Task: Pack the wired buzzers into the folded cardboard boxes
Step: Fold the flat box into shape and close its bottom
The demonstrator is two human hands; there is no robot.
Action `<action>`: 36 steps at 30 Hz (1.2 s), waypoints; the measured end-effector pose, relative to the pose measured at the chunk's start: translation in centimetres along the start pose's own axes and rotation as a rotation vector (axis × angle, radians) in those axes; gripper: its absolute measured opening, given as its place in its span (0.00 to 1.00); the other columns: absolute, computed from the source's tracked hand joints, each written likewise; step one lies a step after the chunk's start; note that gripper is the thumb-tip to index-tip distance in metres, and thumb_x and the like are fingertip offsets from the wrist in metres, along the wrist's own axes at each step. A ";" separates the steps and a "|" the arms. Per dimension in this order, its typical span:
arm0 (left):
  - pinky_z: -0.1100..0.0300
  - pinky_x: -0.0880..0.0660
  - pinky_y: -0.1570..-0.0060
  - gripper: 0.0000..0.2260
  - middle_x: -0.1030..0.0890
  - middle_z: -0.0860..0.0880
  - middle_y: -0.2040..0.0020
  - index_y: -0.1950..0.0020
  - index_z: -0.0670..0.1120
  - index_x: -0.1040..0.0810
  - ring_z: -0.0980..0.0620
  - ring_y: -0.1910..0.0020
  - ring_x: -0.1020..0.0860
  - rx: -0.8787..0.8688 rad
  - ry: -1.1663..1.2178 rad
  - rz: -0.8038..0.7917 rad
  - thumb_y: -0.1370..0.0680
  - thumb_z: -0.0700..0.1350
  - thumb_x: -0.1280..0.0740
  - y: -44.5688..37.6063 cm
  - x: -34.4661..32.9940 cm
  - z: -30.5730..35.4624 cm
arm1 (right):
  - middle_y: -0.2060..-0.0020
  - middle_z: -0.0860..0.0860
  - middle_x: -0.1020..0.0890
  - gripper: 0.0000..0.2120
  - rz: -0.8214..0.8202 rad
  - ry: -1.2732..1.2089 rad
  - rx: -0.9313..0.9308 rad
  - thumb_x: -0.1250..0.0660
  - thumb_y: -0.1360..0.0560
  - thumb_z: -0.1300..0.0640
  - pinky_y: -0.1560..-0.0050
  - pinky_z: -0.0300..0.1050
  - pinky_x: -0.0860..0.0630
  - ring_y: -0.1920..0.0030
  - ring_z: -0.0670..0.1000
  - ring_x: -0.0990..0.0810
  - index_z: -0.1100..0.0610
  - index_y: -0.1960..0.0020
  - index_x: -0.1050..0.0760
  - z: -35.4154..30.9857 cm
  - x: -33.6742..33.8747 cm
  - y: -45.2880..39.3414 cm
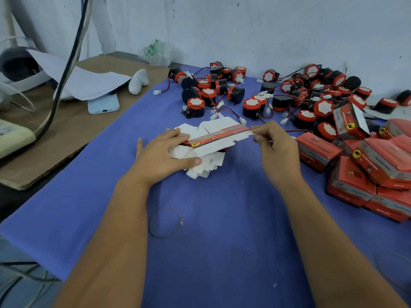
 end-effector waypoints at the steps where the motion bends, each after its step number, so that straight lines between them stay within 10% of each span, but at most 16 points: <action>1: 0.39 0.64 0.26 0.38 0.39 0.62 0.23 0.29 0.63 0.30 0.63 0.23 0.48 0.002 0.034 -0.008 0.38 0.71 0.34 0.0 0.0 0.0 | 0.54 0.37 0.23 0.13 0.034 -0.035 -0.020 0.41 0.19 0.66 0.52 0.42 0.23 0.56 0.37 0.22 0.49 0.54 0.27 0.2 0.2 -0.2; 6: 0.40 0.65 0.27 0.23 0.37 0.62 0.24 0.32 0.66 0.28 0.63 0.23 0.46 0.078 0.090 0.040 0.28 0.59 0.37 -0.2 0.4 -0.8 | 0.55 0.40 0.21 0.14 0.140 -0.136 -0.050 0.42 0.20 0.69 0.46 0.42 0.22 0.52 0.46 0.20 0.51 0.54 0.27 0.8 1.0 0.0; 12: 0.27 0.61 0.31 0.16 0.27 0.50 0.31 0.40 0.53 0.20 0.47 0.25 0.39 0.375 -0.311 0.469 0.21 0.45 0.43 0.5 3.1 -1.5 | 0.59 0.47 0.19 0.05 0.403 -0.213 -0.101 0.40 0.19 0.64 0.50 0.38 0.21 0.57 0.42 0.18 0.55 0.51 0.28 1.9 4.7 1.2; 15: 0.37 0.55 0.25 0.17 0.33 0.46 0.25 0.35 0.49 0.21 0.44 0.22 0.45 0.175 -0.152 0.671 0.23 0.42 0.38 0.2 3.6 2.2 | 0.65 0.48 0.20 0.03 0.421 -0.292 -0.203 0.40 0.18 0.61 0.57 0.38 0.21 0.65 0.44 0.19 0.57 0.50 0.28 2.1 4.2 2.0; 20: 0.51 0.44 0.24 0.27 0.37 0.56 0.26 0.24 0.52 0.35 0.55 0.23 0.44 -0.335 0.483 0.348 0.23 0.49 0.34 -1.8 0.4 13.1 | 0.66 0.48 0.22 0.07 0.351 -0.288 -0.142 0.40 0.18 0.61 0.60 0.34 0.24 0.67 0.44 0.23 0.53 0.53 0.28 0.7 4.3 2.0; 29: 0.48 0.25 0.42 0.15 0.22 0.52 0.47 0.42 0.50 0.24 0.49 0.44 0.23 -0.088 0.702 0.543 0.27 0.45 0.28 -4.1 -0.9 15.5 | 0.46 0.61 0.23 0.05 0.347 0.279 0.396 0.35 0.21 0.64 0.50 0.53 0.25 0.47 0.58 0.26 0.65 0.51 0.21 -1.5 3.8 2.8; 33: 0.63 0.26 0.53 0.06 0.18 0.58 0.53 0.51 0.55 0.19 0.58 0.56 0.22 -0.105 0.907 0.240 0.28 0.51 0.31 -4.5 -1.3 15.9 | 0.32 0.62 0.32 0.06 0.312 0.187 0.389 0.36 0.21 0.62 0.38 0.50 0.29 0.33 0.60 0.31 0.62 0.50 0.21 -1.6 3.6 2.5; 36: 0.59 0.26 0.44 0.15 0.17 0.60 0.46 0.49 0.60 0.16 0.61 0.46 0.20 -0.143 0.945 -0.042 0.30 0.63 0.36 -3.7 -3.0 15.7 | 0.28 0.59 0.36 0.04 0.251 0.039 0.302 0.37 0.21 0.65 0.34 0.33 0.36 0.28 0.53 0.36 0.61 0.51 0.23 -1.5 3.6 2.2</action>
Point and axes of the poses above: each hand's wrist, its own y-axis away from the middle knuckle, its own x-axis out of the back of the hand, z = x × y, the point moved 5 cm from there along -y, towards the middle knuckle
